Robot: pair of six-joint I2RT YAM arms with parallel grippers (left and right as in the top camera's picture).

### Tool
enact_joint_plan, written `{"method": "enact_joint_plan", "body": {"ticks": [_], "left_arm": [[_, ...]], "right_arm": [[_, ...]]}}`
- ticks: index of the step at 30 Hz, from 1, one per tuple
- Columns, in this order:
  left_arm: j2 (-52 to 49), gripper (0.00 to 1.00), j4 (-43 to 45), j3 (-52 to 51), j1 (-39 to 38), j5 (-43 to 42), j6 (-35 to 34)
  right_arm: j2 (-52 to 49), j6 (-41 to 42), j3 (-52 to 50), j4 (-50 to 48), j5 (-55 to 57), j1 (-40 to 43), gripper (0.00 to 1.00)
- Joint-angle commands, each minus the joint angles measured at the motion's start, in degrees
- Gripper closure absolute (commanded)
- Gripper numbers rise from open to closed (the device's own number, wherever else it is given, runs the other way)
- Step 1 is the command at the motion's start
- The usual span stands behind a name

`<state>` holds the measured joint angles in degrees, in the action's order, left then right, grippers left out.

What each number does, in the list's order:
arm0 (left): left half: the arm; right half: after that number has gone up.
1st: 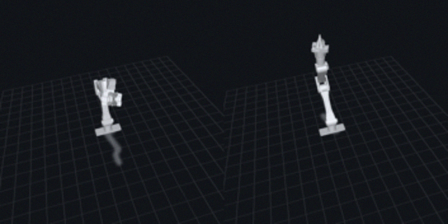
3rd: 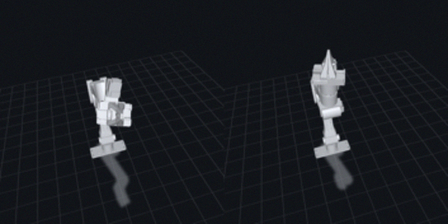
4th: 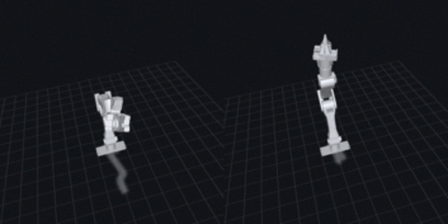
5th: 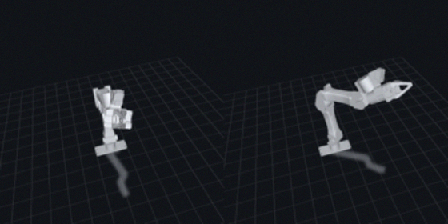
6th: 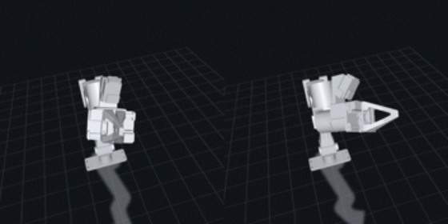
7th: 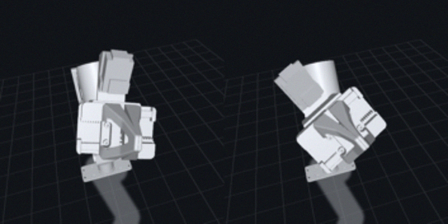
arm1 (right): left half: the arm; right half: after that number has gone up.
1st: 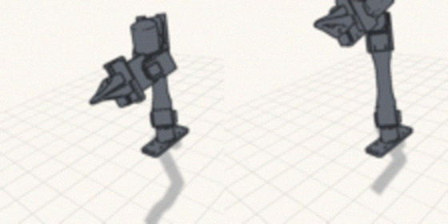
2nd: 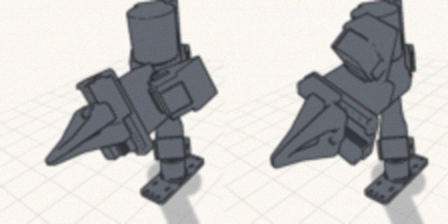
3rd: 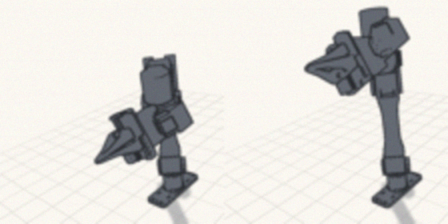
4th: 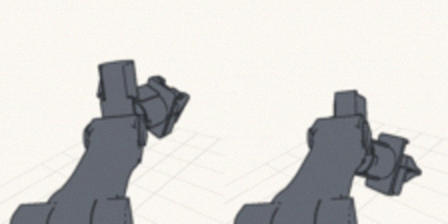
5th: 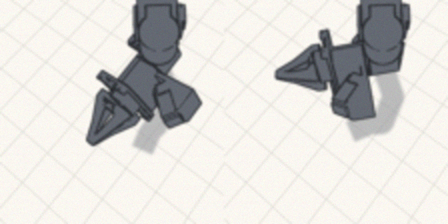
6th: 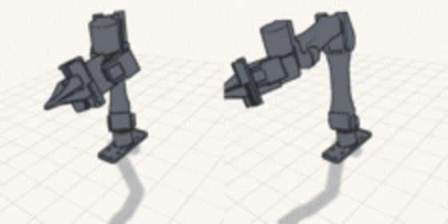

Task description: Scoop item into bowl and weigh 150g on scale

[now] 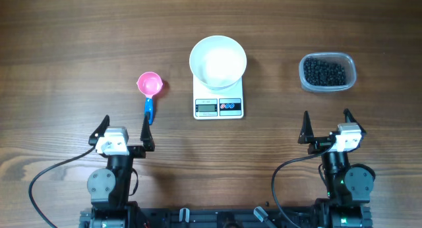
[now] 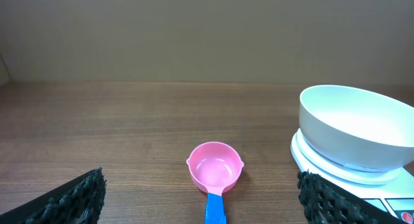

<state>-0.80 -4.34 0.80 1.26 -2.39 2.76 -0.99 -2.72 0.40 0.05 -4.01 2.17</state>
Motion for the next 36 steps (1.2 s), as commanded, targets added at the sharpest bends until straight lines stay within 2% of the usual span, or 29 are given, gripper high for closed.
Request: {"method": "enact_joint_plan", "body": {"ticks": [1, 29, 30, 32, 36], "left_arm": [[0.5, 0.0, 0.0, -0.5, 0.5, 0.7, 0.9], [0.5, 0.0, 0.2, -0.5, 0.5, 0.2, 0.8], [0.5, 0.0, 0.3, -0.5, 0.5, -2.5, -1.6], [0.5, 0.0, 1.4, -0.5, 0.5, -12.5, -11.3], [0.5, 0.0, 2.8, -0.5, 0.5, -30.4, -25.8]], "right_arm": [[0.1, -0.3, -0.1, -0.1, 0.4, -0.4, 0.0], [0.1, -0.3, -0.1, -0.1, 0.4, -0.4, 0.0], [0.1, -0.3, -0.1, -0.1, 0.4, -0.4, 0.0], [0.1, -0.3, -0.1, -0.1, 0.4, -0.4, 0.0], [0.1, -0.3, -0.1, -0.1, 0.4, -0.4, 0.0]]}}
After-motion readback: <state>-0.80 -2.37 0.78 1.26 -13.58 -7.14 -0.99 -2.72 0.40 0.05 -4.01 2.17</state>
